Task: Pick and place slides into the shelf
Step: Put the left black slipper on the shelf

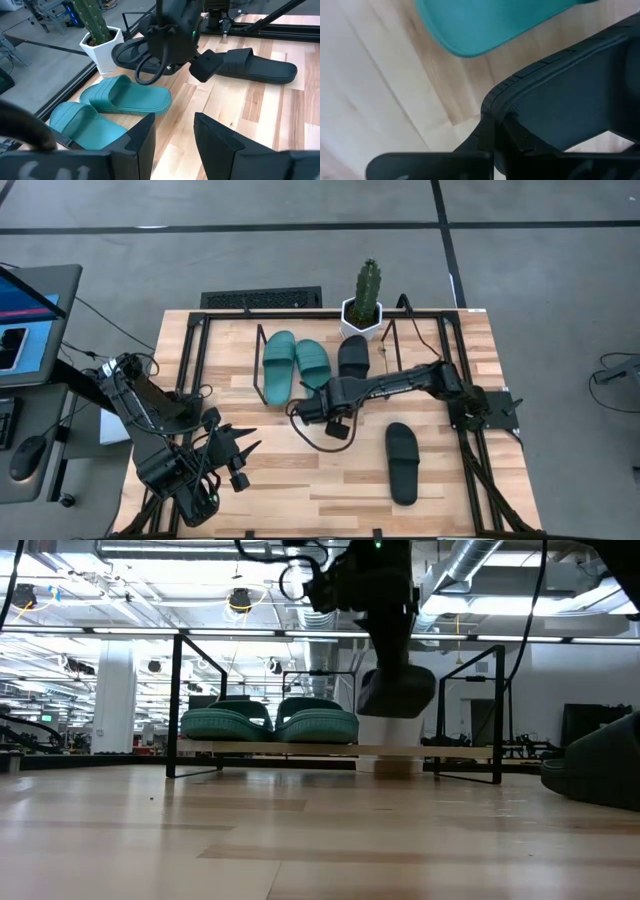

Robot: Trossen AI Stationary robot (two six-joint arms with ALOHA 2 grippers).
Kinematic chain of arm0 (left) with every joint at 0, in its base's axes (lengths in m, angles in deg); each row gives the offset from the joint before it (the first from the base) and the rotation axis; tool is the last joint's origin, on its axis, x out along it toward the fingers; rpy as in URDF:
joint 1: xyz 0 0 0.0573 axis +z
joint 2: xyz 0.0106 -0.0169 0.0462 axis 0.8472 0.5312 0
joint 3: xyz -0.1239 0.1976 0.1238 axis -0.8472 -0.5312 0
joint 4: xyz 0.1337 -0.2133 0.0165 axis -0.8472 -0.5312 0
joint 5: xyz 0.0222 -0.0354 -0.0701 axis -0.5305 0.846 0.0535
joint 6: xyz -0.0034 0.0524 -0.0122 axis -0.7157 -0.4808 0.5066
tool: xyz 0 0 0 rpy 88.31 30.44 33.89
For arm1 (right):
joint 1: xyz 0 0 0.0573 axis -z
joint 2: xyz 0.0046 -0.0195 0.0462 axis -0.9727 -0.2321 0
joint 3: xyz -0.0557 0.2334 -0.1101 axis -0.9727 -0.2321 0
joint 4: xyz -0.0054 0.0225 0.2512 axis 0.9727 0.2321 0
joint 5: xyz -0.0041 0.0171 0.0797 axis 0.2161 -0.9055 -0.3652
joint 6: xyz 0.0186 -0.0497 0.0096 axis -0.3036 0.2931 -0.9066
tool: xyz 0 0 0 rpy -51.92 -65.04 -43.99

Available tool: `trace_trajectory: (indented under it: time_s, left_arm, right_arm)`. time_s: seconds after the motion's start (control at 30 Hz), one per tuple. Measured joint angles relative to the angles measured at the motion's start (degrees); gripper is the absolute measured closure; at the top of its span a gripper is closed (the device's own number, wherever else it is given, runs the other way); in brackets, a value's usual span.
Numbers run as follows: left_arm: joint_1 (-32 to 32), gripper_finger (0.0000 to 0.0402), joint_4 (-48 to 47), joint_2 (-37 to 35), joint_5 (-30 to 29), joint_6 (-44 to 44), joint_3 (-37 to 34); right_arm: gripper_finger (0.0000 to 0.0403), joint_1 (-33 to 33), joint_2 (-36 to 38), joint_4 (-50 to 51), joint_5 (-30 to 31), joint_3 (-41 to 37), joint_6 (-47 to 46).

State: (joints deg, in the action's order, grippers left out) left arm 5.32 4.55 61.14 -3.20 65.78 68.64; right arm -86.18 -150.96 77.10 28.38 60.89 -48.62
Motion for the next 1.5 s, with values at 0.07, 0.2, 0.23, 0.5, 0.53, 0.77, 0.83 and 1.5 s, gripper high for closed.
trace_trajectory:
  time_s: [0.07,0.2,0.23,0.5,0.53,0.77,0.83,1.5]
  left_arm:
    - [0.0,0.0278,0.0,0.0,0.0,0.0,0.0]
    - [0.0,0.0278,0.0,0.0,0.0,0.0,0.0]
    - [0.0,0.0278,0.0,0.0,0.0,0.0,0.0]
    - [0.0,0.0278,0.0,0.0,0.0,0.0,0.0]
    - [0.0,0.0278,0.0,0.0,0.0,0.0,0.0]
    - [0.0,0.0278,0.8,0.0,-0.1,0.0,0.0]
    - [0.0,0.0278,1.6,0.0,0.0,0.0,0.0]
    - [-0.3,0.0278,17.4,0.0,2.5,-11.9,0.0]
  right_arm:
    - [0.0402,0.4,0.0,0.0,-0.1,-0.6,0.4]
    - [0.0402,0.1,-0.1,0.0,-0.1,-0.9,1.3]
    - [0.0402,-0.1,-0.2,0.0,-0.1,-0.9,1.4]
    - [0.0403,-1.2,-0.5,-0.3,-0.6,-0.9,1.5]
    - [0.0403,-1.2,-0.5,-0.3,-0.6,-0.9,1.4]
    - [0.0403,-1.2,-0.5,-0.5,-1.7,-0.9,1.4]
    - [0.0403,-1.0,-0.5,-0.7,-1.7,-0.9,1.6]
    - [0.0403,2.5,-0.5,-2.8,-1.9,-0.9,4.5]
